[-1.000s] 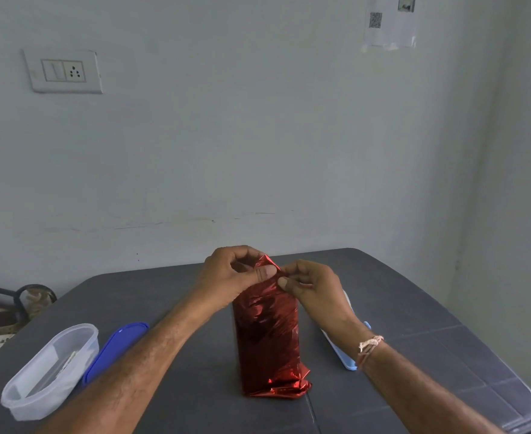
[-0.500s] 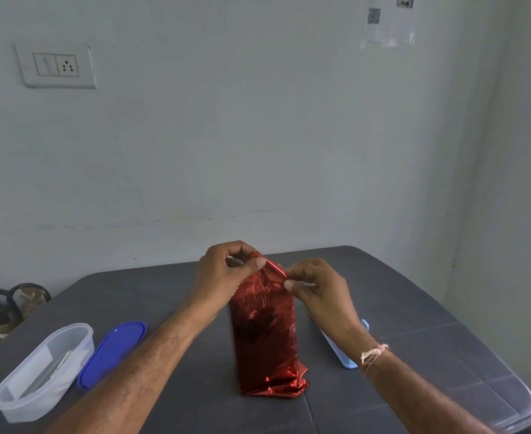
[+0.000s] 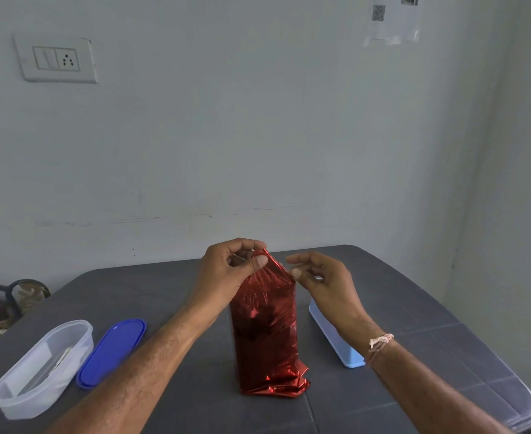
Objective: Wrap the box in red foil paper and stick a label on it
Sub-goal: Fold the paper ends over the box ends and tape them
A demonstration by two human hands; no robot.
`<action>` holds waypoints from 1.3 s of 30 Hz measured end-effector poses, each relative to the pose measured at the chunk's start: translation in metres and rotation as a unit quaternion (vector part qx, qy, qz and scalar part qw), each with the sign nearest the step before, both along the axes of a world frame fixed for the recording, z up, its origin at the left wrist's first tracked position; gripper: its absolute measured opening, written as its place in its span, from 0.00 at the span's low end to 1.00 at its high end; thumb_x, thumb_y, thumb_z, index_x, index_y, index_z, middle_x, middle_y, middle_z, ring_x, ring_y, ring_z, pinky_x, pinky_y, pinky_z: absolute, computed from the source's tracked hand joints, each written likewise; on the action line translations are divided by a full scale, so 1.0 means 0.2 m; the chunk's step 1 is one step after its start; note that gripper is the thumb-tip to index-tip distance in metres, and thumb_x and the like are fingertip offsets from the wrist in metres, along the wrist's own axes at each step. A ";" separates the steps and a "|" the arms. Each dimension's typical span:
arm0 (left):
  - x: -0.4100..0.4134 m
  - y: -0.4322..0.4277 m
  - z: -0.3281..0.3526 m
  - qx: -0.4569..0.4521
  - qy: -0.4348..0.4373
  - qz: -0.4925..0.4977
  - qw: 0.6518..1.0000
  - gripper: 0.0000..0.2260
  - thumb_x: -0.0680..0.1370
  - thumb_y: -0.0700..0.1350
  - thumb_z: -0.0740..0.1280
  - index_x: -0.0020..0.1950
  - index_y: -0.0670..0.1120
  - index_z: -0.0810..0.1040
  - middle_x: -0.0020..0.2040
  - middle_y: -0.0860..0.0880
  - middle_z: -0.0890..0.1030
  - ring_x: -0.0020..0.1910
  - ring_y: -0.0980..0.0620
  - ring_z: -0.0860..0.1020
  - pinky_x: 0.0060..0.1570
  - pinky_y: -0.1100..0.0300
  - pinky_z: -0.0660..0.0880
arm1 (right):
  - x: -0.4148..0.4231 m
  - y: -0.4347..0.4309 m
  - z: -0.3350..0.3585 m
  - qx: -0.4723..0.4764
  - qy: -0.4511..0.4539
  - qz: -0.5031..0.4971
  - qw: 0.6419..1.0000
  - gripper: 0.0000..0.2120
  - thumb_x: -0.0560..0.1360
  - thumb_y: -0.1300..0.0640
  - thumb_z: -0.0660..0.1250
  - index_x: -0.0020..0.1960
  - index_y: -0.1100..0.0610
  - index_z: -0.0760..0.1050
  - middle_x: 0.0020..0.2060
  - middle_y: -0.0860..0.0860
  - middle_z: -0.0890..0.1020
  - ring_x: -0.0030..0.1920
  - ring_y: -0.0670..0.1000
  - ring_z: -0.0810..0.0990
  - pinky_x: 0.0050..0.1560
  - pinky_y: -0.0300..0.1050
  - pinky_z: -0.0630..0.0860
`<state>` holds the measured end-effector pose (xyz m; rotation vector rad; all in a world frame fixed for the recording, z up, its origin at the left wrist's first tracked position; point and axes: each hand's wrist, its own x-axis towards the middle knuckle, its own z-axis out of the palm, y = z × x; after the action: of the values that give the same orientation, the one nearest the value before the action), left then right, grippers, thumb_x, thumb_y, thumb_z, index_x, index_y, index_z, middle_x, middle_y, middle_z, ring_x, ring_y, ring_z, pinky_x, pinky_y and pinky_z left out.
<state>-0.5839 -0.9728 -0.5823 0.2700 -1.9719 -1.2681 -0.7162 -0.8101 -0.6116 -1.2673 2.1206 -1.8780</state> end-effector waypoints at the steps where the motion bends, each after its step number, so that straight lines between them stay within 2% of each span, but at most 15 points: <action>1: 0.00 0.00 0.00 -0.005 0.001 -0.001 1.000 0.09 0.74 0.45 0.78 0.51 0.58 0.87 0.44 0.47 0.84 0.41 0.50 0.79 0.48 0.55 0.79 | 0.00 0.01 0.01 0.002 -0.006 0.011 1.000 0.08 0.80 0.60 0.71 0.54 0.49 0.84 0.44 0.42 0.88 0.49 0.40 0.85 0.55 0.37 0.76; 5: 0.00 0.01 0.01 -0.023 -0.011 0.000 1.000 0.10 0.74 0.45 0.77 0.53 0.58 0.87 0.47 0.43 0.83 0.41 0.51 0.79 0.50 0.56 0.80 | 0.01 0.02 0.02 0.010 -0.011 0.042 0.999 0.06 0.80 0.58 0.72 0.52 0.48 0.85 0.44 0.44 0.88 0.49 0.42 0.86 0.56 0.40 0.77; 10: 0.01 0.03 0.02 -0.056 -0.024 0.011 0.998 0.06 0.75 0.45 0.77 0.49 0.56 0.87 0.45 0.51 0.86 0.40 0.51 0.81 0.46 0.59 0.79 | 0.00 0.01 0.05 0.031 -0.002 0.058 0.998 0.06 0.75 0.57 0.78 0.51 0.50 0.86 0.42 0.48 0.88 0.46 0.47 0.87 0.58 0.49 0.82; 13: 0.00 0.03 0.02 -0.088 -0.027 0.022 0.995 0.04 0.75 0.46 0.77 0.45 0.55 0.86 0.44 0.55 0.86 0.40 0.54 0.82 0.44 0.60 0.76 | 0.00 0.00 0.08 0.036 0.016 0.064 0.997 0.06 0.74 0.61 0.77 0.50 0.54 0.86 0.41 0.49 0.88 0.44 0.48 0.87 0.54 0.45 0.82; 16: 0.00 0.04 0.03 -0.109 -0.028 0.039 0.993 0.04 0.74 0.45 0.78 0.44 0.54 0.85 0.45 0.57 0.85 0.43 0.57 0.82 0.47 0.61 0.75 | 0.00 -0.01 0.10 0.048 0.041 0.072 0.995 0.06 0.75 0.63 0.76 0.50 0.56 0.86 0.41 0.51 0.88 0.43 0.51 0.87 0.51 0.43 0.83; 19: 0.01 0.05 0.04 -0.119 -0.034 0.035 0.992 0.04 0.74 0.45 0.77 0.44 0.53 0.85 0.44 0.58 0.85 0.45 0.59 0.83 0.50 0.59 0.76 | 0.00 -0.02 0.12 0.058 0.053 0.075 0.994 0.05 0.75 0.63 0.76 0.50 0.55 0.85 0.41 0.51 0.88 0.43 0.51 0.87 0.49 0.42 0.83; 23: 0.02 0.04 0.04 -0.112 -0.034 0.025 0.993 0.04 0.75 0.44 0.76 0.45 0.53 0.85 0.42 0.58 0.86 0.43 0.59 0.83 0.49 0.55 0.80 | 0.00 -0.03 0.16 0.088 0.064 0.082 0.991 0.05 0.74 0.61 0.77 0.50 0.56 0.85 0.40 0.52 0.88 0.42 0.52 0.88 0.47 0.39 0.83; 26: 0.01 0.04 0.03 -0.114 -0.017 0.030 0.993 0.05 0.75 0.47 0.77 0.49 0.55 0.85 0.46 0.58 0.86 0.48 0.60 0.83 0.50 0.60 0.76 | -0.01 -0.06 0.19 0.101 0.081 0.089 0.988 0.04 0.74 0.61 0.77 0.48 0.57 0.86 0.39 0.51 0.88 0.42 0.51 0.88 0.48 0.40 0.83; 29: 0.03 0.01 0.00 -0.074 -0.029 0.037 0.996 0.17 0.71 0.58 0.77 0.58 0.56 0.80 0.55 0.59 0.83 0.57 0.63 0.79 0.52 0.67 0.70 | -0.03 -0.09 0.20 0.111 0.089 0.088 0.986 0.03 0.73 0.60 0.78 0.46 0.55 0.86 0.38 0.49 0.87 0.40 0.47 0.86 0.46 0.39 0.81; 31: 0.04 0.00 -0.04 -0.053 -0.065 0.043 0.996 0.24 0.68 0.60 0.78 0.59 0.56 0.76 0.60 0.59 0.79 0.62 0.63 0.74 0.57 0.64 0.70 | -0.04 -0.10 0.20 0.115 0.081 0.089 0.986 0.03 0.73 0.59 0.79 0.45 0.55 0.86 0.37 0.48 0.87 0.38 0.44 0.84 0.44 0.36 0.78; 34: 0.06 -0.03 -0.10 -0.021 -0.099 0.048 0.994 0.20 0.69 0.56 0.80 0.55 0.54 0.76 0.60 0.55 0.79 0.62 0.59 0.75 0.57 0.60 0.72 | -0.06 -0.10 0.20 0.107 0.048 0.095 0.989 0.04 0.73 0.59 0.79 0.46 0.56 0.85 0.39 0.54 0.87 0.39 0.45 0.84 0.44 0.37 0.78; 37: 0.09 -0.05 -0.13 0.018 -0.093 0.027 0.995 0.17 0.68 0.58 0.81 0.50 0.54 0.79 0.55 0.54 0.84 0.60 0.57 0.79 0.59 0.56 0.76 | -0.06 -0.11 0.20 0.107 0.031 0.102 0.989 0.04 0.73 0.61 0.78 0.47 0.58 0.84 0.39 0.58 0.87 0.40 0.47 0.84 0.49 0.42 0.82; 39: 0.09 -0.05 -0.14 0.028 -0.083 0.023 0.996 0.15 0.70 0.55 0.80 0.50 0.51 0.81 0.54 0.55 0.84 0.59 0.60 0.79 0.58 0.60 0.74 | -0.06 -0.12 0.20 0.111 0.020 0.109 0.988 0.05 0.74 0.61 0.78 0.47 0.59 0.84 0.40 0.60 0.87 0.40 0.48 0.85 0.52 0.44 0.82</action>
<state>-0.5651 -0.9819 -0.6108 0.4594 -2.0596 -1.3082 -0.7290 -0.8332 -0.5713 -1.4279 2.0425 -1.4975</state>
